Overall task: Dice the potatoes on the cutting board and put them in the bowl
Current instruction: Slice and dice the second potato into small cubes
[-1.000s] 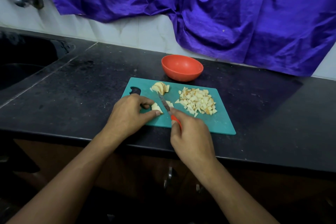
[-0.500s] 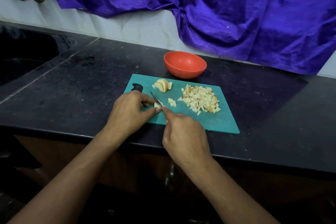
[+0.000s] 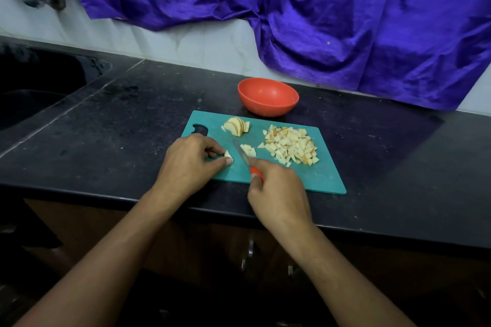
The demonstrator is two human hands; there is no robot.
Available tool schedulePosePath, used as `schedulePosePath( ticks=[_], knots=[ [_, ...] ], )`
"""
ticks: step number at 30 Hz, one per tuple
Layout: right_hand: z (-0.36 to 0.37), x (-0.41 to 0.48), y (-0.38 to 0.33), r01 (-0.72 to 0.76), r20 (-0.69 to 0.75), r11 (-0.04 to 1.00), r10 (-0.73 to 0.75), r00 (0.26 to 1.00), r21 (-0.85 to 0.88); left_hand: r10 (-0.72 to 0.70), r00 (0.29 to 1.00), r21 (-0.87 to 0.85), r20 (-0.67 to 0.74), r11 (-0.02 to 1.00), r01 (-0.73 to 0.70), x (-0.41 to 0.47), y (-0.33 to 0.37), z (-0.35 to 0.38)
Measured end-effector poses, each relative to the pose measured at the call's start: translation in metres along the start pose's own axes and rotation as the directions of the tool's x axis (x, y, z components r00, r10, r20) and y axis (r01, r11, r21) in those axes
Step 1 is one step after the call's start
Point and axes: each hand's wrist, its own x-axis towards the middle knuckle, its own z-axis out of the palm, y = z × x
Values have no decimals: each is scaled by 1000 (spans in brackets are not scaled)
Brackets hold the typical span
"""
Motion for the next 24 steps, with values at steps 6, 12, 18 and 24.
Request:
schedulePosePath(
  ticks=[6, 12, 18, 24],
  knots=[
    [-6, -1, 6, 39, -7, 983, -38, 999, 179, -12, 1000, -75, -15, 997, 11, -1, -4, -1],
    [-9, -13, -4, 219, 34, 974, -218, 975, -49, -33, 995, -136, -94, 990, 20, 0, -8, 1],
    [-15, -9, 0, 263, 50, 944, -258, 965, -199, -12, 995, -118, -99, 993, 0, -1, -9, 2],
    [-27, 3, 28, -2, -90, 972, -20, 996, -234, 3, 997, -93, -81, 996, -10, -2, -8, 2]
  ],
)
